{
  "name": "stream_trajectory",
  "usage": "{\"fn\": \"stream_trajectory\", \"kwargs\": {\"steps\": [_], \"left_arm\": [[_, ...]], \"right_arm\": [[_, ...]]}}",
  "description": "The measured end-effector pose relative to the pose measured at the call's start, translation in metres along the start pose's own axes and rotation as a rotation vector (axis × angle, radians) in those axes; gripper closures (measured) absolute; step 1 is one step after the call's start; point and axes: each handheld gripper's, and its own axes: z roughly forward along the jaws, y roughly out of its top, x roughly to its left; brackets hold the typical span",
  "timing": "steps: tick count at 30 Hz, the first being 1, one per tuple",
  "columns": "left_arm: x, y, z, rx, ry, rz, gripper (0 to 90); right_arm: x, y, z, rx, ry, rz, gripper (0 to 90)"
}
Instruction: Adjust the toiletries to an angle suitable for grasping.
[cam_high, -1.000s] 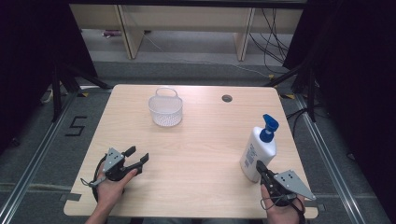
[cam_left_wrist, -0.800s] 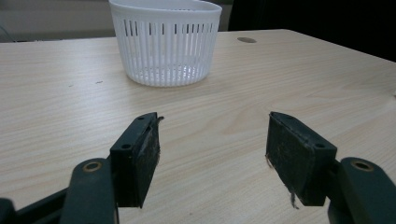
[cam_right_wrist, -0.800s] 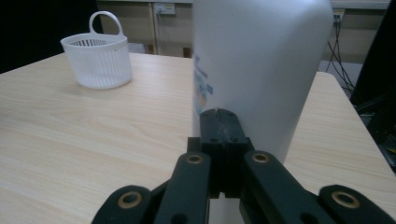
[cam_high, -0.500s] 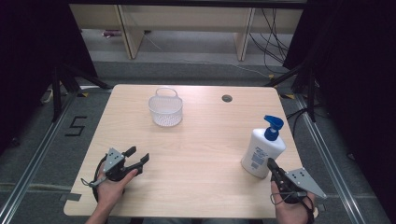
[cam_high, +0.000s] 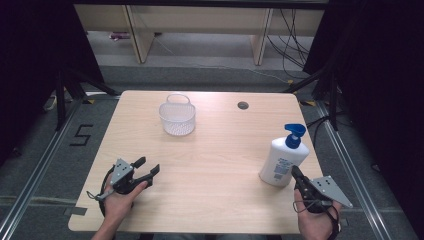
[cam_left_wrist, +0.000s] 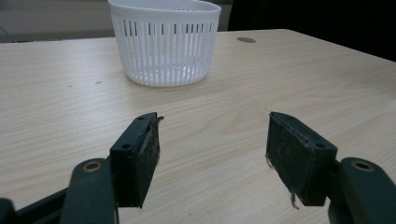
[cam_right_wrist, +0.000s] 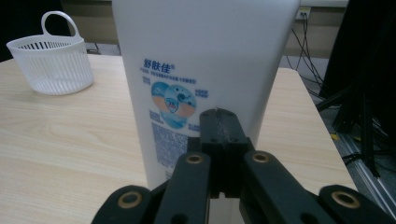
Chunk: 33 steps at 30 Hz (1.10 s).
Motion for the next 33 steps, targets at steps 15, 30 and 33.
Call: {"fn": "stream_trajectory", "kwargs": {"steps": [15,30,33], "left_arm": [[0.0,0.001,0.0,-0.001,0.006,-0.008,34.1],[-0.001,0.008,0.003,-0.019,0.003,-0.007,33.4],[-0.002,0.009,0.004,-0.02,0.005,-0.009,33.3]], "right_arm": [[0.004,0.007,-0.014,-0.062,-0.025,0.015,78.4],[0.006,0.031,-0.022,-0.163,-0.06,0.043,54.7],[0.007,0.034,-0.022,-0.146,-0.065,0.043,53.2]]}}
